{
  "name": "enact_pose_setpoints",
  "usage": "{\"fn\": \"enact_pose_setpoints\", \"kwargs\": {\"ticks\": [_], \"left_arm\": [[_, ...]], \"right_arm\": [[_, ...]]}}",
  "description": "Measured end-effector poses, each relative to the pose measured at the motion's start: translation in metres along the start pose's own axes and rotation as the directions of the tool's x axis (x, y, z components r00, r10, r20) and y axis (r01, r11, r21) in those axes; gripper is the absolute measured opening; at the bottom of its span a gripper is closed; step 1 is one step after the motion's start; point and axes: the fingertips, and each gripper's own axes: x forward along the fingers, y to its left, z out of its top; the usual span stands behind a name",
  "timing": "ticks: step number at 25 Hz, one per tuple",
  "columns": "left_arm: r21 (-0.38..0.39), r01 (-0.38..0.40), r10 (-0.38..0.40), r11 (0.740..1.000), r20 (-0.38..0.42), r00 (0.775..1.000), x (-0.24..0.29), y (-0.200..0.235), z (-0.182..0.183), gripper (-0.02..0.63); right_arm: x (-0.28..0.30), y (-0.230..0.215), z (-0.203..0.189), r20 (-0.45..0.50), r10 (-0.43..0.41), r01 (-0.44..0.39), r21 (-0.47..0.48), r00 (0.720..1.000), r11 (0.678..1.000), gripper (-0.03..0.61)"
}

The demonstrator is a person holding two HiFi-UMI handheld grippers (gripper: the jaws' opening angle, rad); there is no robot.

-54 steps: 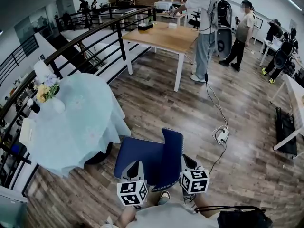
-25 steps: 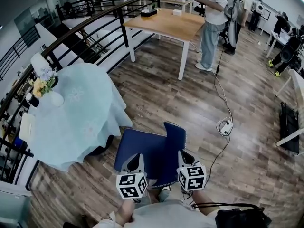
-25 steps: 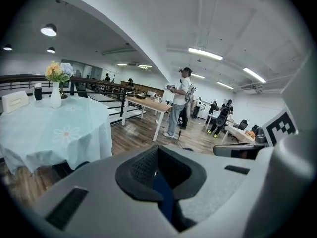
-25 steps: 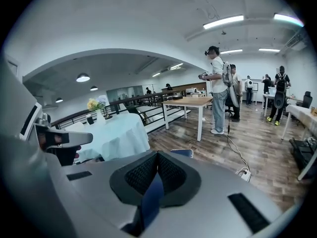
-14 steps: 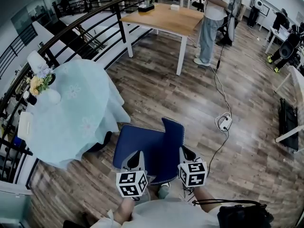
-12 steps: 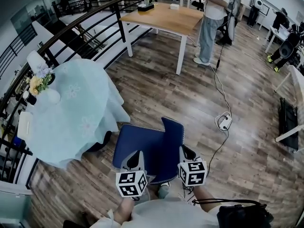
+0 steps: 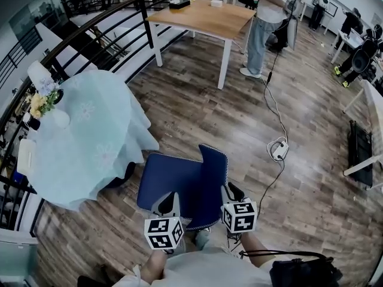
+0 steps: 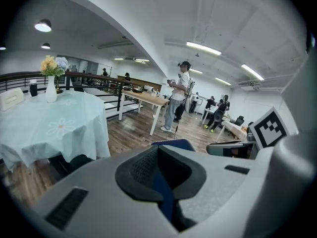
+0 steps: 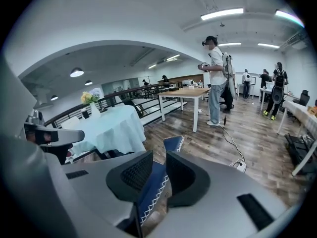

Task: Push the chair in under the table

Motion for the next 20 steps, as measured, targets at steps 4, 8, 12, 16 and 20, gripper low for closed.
{"fn": "enact_pose_setpoints", "kwargs": {"ticks": [4,8,12,16,20], "left_arm": [[-0.012,-0.003,0.002,1.000,-0.015,1.000,0.001,0.001,-0.009,0.005],[-0.023,-0.017,0.016,1.000,-0.039,0.999,0.002,0.005,-0.019,0.005],[-0.031,-0.035,0.033,0.999,-0.057,0.998,0.002,0.010,-0.027,0.005],[-0.040,-0.049,0.046,0.998,-0.075,0.996,0.002,0.014,-0.035,0.005],[-0.045,-0.054,0.050,0.998,-0.087,0.995,0.002,0.014,-0.040,0.005]], "right_arm": [[0.003,-0.007,-0.013,-0.031,-0.014,0.015,0.006,0.999,1.000,0.087],[0.008,-0.012,-0.030,-0.066,-0.019,0.020,0.022,0.998,1.000,0.107],[0.013,-0.014,-0.044,-0.099,-0.016,0.020,0.038,0.995,0.999,0.109],[0.016,-0.015,-0.047,-0.089,-0.009,0.014,0.051,0.996,0.999,0.109],[0.015,-0.014,-0.047,-0.092,0.011,-0.004,0.078,0.996,0.997,0.109]]}}
